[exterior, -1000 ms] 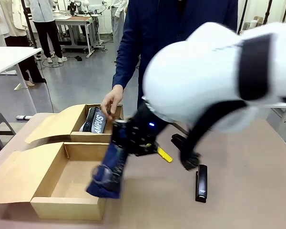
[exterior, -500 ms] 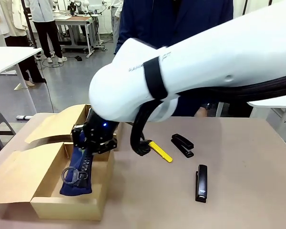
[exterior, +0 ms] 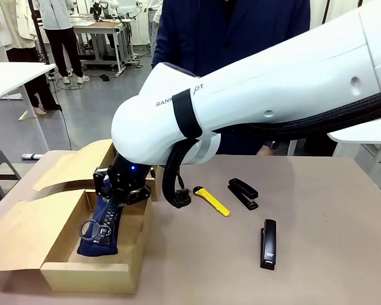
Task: Place items inside the box.
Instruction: Pick up a Pencil pouch or Stapler and place it inside the Mailer Box closest to the robot.
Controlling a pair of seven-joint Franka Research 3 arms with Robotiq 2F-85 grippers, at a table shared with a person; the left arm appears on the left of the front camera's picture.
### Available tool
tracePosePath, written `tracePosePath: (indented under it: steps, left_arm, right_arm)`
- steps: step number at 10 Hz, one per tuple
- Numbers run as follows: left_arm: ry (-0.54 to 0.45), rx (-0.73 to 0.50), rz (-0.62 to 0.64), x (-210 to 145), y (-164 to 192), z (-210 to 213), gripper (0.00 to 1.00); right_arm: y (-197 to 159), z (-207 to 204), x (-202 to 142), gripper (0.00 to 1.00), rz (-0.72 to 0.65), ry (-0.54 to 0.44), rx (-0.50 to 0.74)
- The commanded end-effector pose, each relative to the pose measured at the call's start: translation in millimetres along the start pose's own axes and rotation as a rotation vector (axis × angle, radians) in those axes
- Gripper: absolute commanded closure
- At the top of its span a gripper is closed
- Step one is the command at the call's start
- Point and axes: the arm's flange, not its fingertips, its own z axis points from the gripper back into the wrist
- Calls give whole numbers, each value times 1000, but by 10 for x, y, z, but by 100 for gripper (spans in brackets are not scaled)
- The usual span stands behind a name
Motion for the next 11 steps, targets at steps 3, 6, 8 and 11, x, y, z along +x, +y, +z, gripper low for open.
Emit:
tracePosePath:
  steps: [3, 6, 8, 11]
  left_arm:
    - [-16, -25, -24, -4, -4, -18, 0]
    - [-16, -25, -24, -4, -4, -18, 0]
    - [-16, -25, -24, -4, -4, -18, 0]
    - [-16, -25, -24, -4, -4, -18, 0]
  right_arm:
    - [-39, -146, 29, 93, -75, 26, -59]
    - [-86, -312, -3, 93, -70, 53, -122]
    - [-86, -323, -9, 93, -60, 34, -140]
    - [-94, -304, -13, 93, -68, 6, -156]
